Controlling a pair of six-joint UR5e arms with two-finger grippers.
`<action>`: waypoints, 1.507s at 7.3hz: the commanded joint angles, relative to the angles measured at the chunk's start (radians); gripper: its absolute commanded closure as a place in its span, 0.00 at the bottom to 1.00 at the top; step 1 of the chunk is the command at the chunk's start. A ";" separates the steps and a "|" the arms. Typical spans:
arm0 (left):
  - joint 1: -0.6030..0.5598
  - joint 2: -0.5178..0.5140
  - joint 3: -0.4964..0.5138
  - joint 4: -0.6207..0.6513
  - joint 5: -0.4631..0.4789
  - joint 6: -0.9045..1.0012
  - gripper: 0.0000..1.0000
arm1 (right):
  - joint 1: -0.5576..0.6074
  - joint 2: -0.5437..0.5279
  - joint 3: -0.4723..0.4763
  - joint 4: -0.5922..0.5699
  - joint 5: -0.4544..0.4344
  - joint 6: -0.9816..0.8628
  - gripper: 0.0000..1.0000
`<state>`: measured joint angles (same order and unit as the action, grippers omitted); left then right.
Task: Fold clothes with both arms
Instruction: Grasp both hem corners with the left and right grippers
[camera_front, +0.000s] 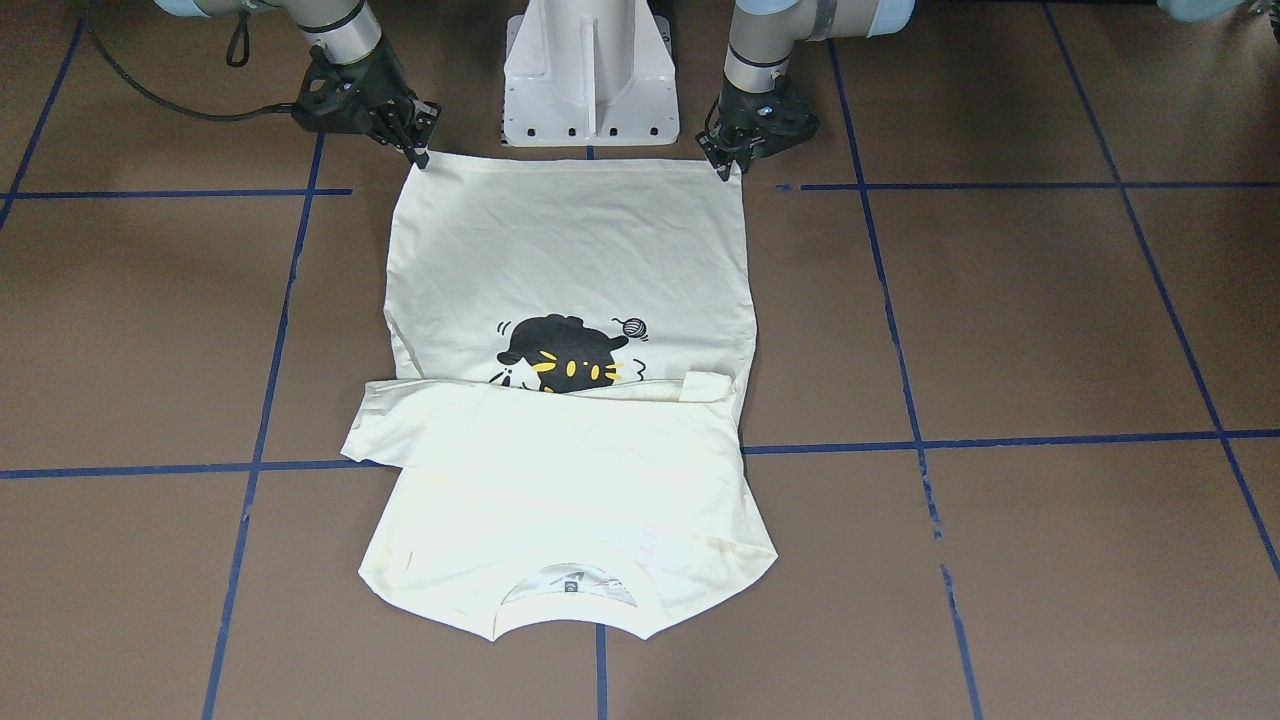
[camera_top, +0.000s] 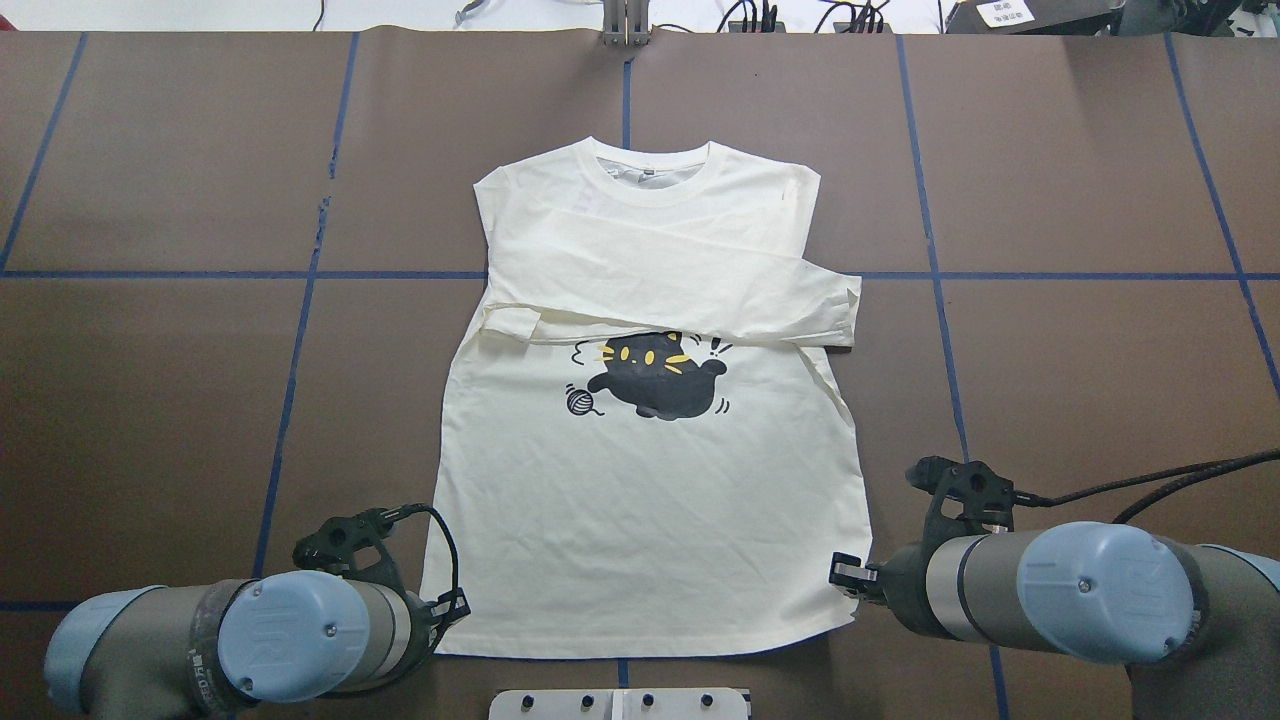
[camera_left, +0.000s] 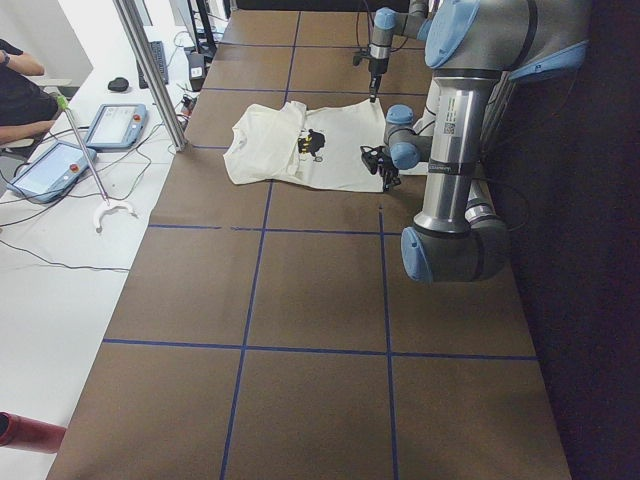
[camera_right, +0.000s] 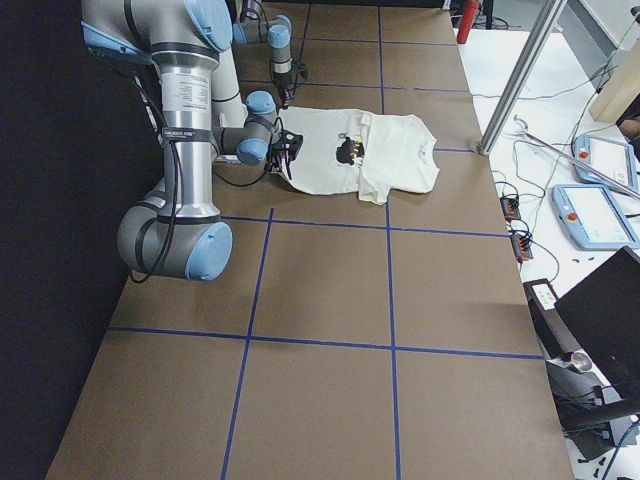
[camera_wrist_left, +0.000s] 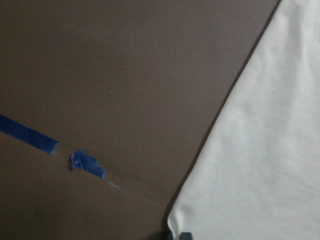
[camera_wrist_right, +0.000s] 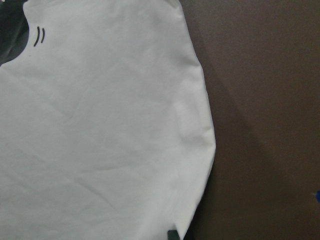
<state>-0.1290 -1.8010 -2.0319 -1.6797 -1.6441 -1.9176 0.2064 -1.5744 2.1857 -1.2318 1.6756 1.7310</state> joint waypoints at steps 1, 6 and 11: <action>-0.009 0.005 -0.036 0.000 0.000 0.005 1.00 | 0.014 -0.004 0.015 0.000 0.025 -0.002 1.00; 0.112 0.029 -0.356 0.237 -0.009 0.116 1.00 | -0.002 -0.181 0.245 -0.005 0.311 0.002 1.00; 0.133 0.012 -0.476 0.328 -0.017 0.143 1.00 | 0.063 -0.137 0.239 -0.005 0.303 -0.014 1.00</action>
<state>0.0432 -1.7842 -2.5026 -1.3525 -1.6597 -1.7909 0.1834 -1.7755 2.4733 -1.2364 1.9810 1.7522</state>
